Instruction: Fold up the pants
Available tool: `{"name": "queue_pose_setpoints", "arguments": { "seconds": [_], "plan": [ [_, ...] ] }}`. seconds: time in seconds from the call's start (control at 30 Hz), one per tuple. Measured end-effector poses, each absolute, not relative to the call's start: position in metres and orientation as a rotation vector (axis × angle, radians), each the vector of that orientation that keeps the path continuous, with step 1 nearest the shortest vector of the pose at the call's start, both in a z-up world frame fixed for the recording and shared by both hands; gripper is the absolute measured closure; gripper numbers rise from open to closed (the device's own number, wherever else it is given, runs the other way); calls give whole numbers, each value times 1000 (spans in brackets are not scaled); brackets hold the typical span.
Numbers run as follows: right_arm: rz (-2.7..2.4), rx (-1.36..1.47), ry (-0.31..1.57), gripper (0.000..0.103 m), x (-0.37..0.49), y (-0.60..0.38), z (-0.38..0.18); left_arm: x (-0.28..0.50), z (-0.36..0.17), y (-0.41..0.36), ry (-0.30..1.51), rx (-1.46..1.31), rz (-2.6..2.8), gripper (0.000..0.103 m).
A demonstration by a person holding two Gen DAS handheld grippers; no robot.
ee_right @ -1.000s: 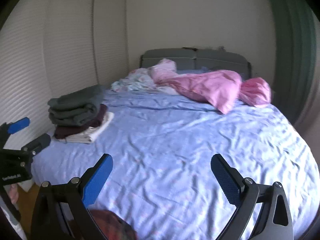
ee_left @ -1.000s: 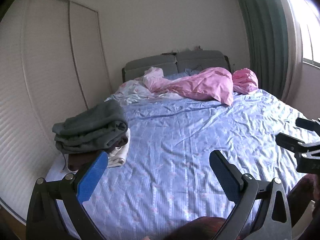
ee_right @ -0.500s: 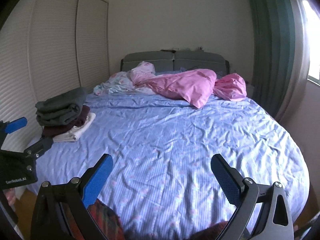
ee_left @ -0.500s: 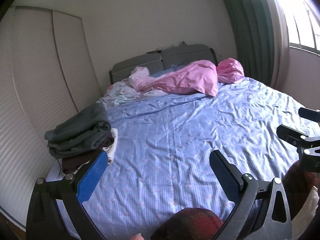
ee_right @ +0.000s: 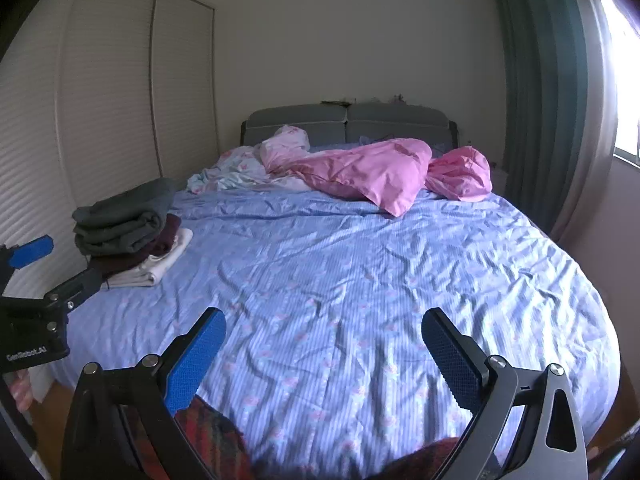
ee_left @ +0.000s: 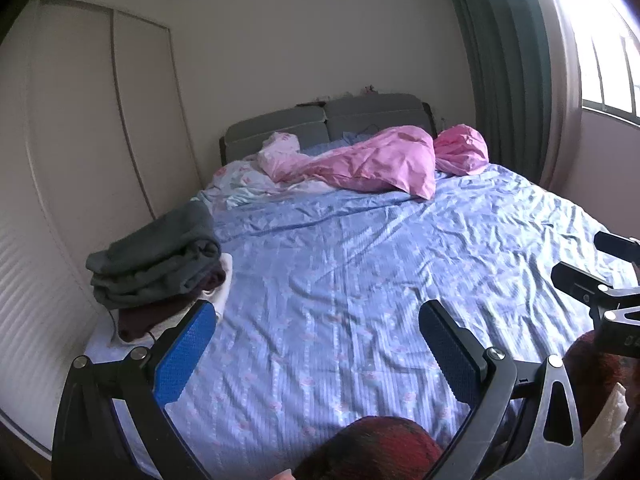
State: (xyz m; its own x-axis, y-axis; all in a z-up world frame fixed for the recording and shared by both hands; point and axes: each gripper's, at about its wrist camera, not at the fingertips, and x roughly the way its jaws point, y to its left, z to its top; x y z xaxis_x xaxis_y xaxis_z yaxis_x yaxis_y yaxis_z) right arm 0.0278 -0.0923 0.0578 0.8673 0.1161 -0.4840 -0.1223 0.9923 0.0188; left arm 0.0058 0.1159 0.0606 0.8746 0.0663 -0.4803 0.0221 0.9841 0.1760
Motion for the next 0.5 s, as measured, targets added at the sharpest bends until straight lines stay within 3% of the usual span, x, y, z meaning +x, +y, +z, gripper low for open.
{"name": "queue_pose_setpoints", "arguments": {
  "seconds": [0.5],
  "plan": [
    [127,-13,507,4,29,-94,57,7,59,117,509,171,21,0]
  ]
}}
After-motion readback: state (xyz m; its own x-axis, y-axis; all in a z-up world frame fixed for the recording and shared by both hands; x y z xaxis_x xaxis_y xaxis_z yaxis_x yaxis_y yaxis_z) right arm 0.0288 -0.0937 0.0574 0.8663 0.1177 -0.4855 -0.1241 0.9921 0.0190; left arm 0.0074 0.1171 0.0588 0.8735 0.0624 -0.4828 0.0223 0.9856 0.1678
